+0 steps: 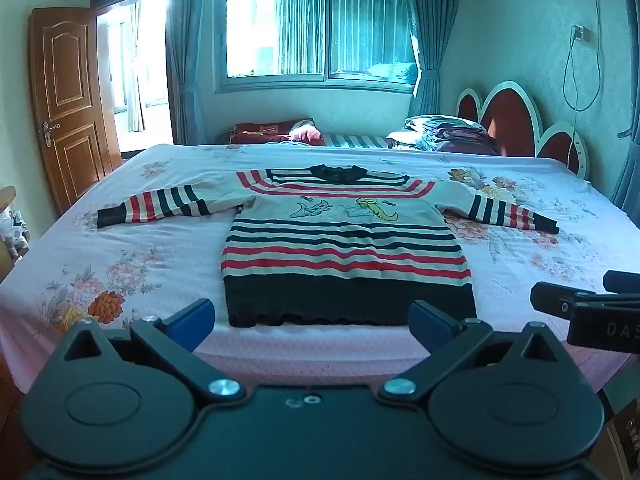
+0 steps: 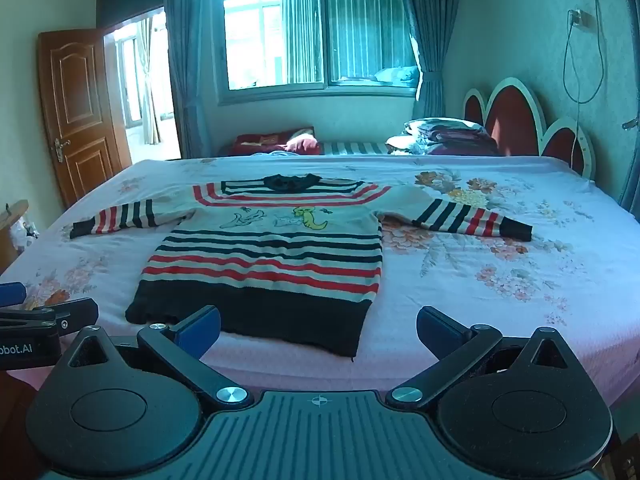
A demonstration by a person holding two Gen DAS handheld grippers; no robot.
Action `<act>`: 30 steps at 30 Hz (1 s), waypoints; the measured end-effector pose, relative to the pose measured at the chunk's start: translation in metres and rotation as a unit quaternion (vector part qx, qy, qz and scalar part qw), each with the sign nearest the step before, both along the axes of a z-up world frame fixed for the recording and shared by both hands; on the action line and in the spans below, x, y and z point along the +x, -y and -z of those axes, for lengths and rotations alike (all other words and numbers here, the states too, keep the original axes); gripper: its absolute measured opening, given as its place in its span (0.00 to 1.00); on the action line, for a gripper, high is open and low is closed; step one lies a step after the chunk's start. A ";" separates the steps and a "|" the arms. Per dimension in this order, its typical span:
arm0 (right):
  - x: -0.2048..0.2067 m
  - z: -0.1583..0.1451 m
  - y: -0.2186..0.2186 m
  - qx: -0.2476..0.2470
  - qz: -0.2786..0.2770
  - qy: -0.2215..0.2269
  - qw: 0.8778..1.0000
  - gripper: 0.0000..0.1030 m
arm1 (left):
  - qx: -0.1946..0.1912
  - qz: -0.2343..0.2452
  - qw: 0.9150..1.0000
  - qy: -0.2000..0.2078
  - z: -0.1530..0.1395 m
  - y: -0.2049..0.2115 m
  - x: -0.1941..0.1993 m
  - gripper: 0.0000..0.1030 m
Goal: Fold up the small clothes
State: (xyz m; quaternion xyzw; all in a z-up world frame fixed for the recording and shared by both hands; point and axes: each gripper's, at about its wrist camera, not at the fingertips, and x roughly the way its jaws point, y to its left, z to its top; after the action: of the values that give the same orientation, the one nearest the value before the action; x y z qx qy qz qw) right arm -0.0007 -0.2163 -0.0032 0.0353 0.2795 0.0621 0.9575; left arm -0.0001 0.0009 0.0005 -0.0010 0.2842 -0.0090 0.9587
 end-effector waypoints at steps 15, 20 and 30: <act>0.003 0.000 -0.009 0.003 -0.001 -0.004 1.000 1.00 | 0.012 0.000 1.000 -0.004 0.004 -0.005 -0.001 1.00; 0.001 -0.003 -0.011 0.006 -0.002 0.004 1.000 1.00 | 0.016 -0.001 1.000 -0.004 -0.003 -0.009 0.000 1.00; 0.002 -0.005 -0.014 0.004 -0.005 0.003 1.000 1.00 | 0.017 -0.001 1.000 -0.003 -0.005 -0.010 -0.001 1.00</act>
State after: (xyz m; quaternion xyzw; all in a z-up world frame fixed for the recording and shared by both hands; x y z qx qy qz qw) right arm 0.0014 -0.2019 0.0021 0.0372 0.2763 0.0675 0.9580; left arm -0.0011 0.0112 0.0057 0.0151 0.2872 -0.0030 0.9578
